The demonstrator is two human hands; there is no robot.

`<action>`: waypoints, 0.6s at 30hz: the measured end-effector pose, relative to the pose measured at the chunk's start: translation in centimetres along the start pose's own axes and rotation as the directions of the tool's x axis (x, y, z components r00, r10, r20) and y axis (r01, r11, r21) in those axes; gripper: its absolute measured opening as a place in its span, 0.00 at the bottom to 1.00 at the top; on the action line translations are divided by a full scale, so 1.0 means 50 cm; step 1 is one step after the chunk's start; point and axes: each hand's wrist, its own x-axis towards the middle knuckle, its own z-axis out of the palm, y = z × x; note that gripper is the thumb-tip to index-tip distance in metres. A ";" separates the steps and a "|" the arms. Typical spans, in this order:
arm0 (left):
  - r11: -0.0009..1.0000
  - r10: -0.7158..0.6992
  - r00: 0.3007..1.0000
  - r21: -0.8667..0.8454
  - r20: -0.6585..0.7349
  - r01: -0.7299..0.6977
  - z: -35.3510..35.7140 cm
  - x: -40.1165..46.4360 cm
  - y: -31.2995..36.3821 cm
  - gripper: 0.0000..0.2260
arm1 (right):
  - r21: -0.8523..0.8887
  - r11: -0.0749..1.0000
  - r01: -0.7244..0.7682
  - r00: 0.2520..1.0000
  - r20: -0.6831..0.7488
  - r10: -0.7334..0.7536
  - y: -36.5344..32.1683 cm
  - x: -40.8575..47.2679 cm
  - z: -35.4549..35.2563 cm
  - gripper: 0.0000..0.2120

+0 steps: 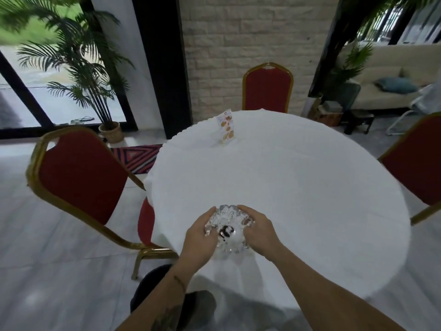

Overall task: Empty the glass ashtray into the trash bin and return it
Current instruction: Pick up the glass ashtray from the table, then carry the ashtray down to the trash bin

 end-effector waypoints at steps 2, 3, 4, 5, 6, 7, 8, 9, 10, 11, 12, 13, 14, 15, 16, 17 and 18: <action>0.999 -0.014 1.000 -0.028 0.009 0.014 -0.057 -0.014 -0.018 0.24 | 0.012 1.000 0.007 1.000 -0.008 -0.007 -0.028 -0.026 0.045 0.32; 0.999 -0.022 1.000 -0.049 0.020 0.023 -0.087 -0.022 -0.030 0.24 | 0.018 1.000 0.009 1.000 -0.010 -0.009 -0.042 -0.040 0.070 0.33; 0.998 -0.027 0.999 -0.060 0.028 0.029 -0.119 -0.031 -0.042 0.24 | 0.027 1.000 0.011 1.000 -0.012 -0.011 -0.056 -0.054 0.098 0.33; 0.998 -0.026 0.999 -0.058 0.030 0.028 -0.151 -0.039 -0.054 0.24 | 0.039 0.999 0.009 1.000 -0.018 -0.009 -0.071 -0.068 0.126 0.33; 0.998 -0.022 0.999 -0.051 0.028 0.024 -0.182 -0.047 -0.066 0.23 | 0.054 0.999 0.002 1.000 -0.022 -0.001 -0.084 -0.083 0.155 0.33; 0.999 -0.015 1.000 -0.049 0.021 0.016 -0.213 -0.056 -0.079 0.23 | 0.069 0.998 -0.007 1.000 -0.021 0.008 -0.097 -0.097 0.183 0.33; 0.999 -0.004 1.000 -0.047 0.014 0.005 -0.242 -0.065 -0.091 0.24 | 0.086 0.996 -0.013 1.000 -0.017 0.015 -0.108 -0.110 0.211 0.32; 0.999 0.004 1.000 -0.039 0.010 -0.004 -0.269 -0.073 -0.105 0.24 | 0.096 0.995 -0.022 1.000 -0.010 0.023 -0.118 -0.122 0.238 0.32; 0.999 0.008 1.000 -0.032 0.008 -0.007 -0.295 -0.081 -0.120 0.24 | 0.099 0.994 -0.035 0.999 -0.001 0.036 -0.125 -0.132 0.264 0.32; 0.999 0.006 1.000 -0.034 0.006 -0.005 -0.319 -0.088 -0.134 0.24 | 0.104 0.993 -0.050 0.999 0.011 0.049 -0.132 -0.143 0.288 0.32; 0.999 0.001 1.000 -0.046 0.006 0.000 -0.340 -0.094 -0.148 0.24 | 0.114 0.992 -0.061 0.998 0.023 0.059 -0.137 -0.154 0.310 0.32; 0.998 -0.006 1.000 -0.055 0.011 0.006 -0.358 -0.102 -0.161 0.24 | 0.117 0.991 -0.070 0.997 0.035 0.067 -0.142 -0.164 0.330 0.33; 0.998 -0.005 1.000 -0.062 0.015 0.006 -0.374 -0.111 -0.172 0.24 | 0.112 0.991 -0.077 0.996 0.045 0.072 -0.145 -0.172 0.350 0.33; 0.997 0.007 1.000 -0.074 0.015 -0.006 -0.387 -0.119 -0.181 0.22 | 0.100 0.991 -0.084 0.995 0.057 0.078 -0.148 -0.179 0.368 0.33; 0.995 0.027 1.000 -0.098 0.013 -0.026 -0.399 -0.127 -0.189 0.22 | 0.084 0.992 -0.089 0.994 0.073 0.083 -0.151 -0.185 0.386 0.33; 0.991 0.042 0.999 -0.127 0.012 -0.040 -0.409 -0.133 -0.197 0.22 | 0.060 0.994 -0.088 0.993 0.090 0.082 -0.155 -0.190 0.401 0.33; 0.989 0.046 0.999 -0.143 0.012 -0.044 -0.419 -0.140 -0.204 0.22 | 0.035 0.996 -0.080 0.992 0.103 0.076 -0.158 -0.195 0.416 0.31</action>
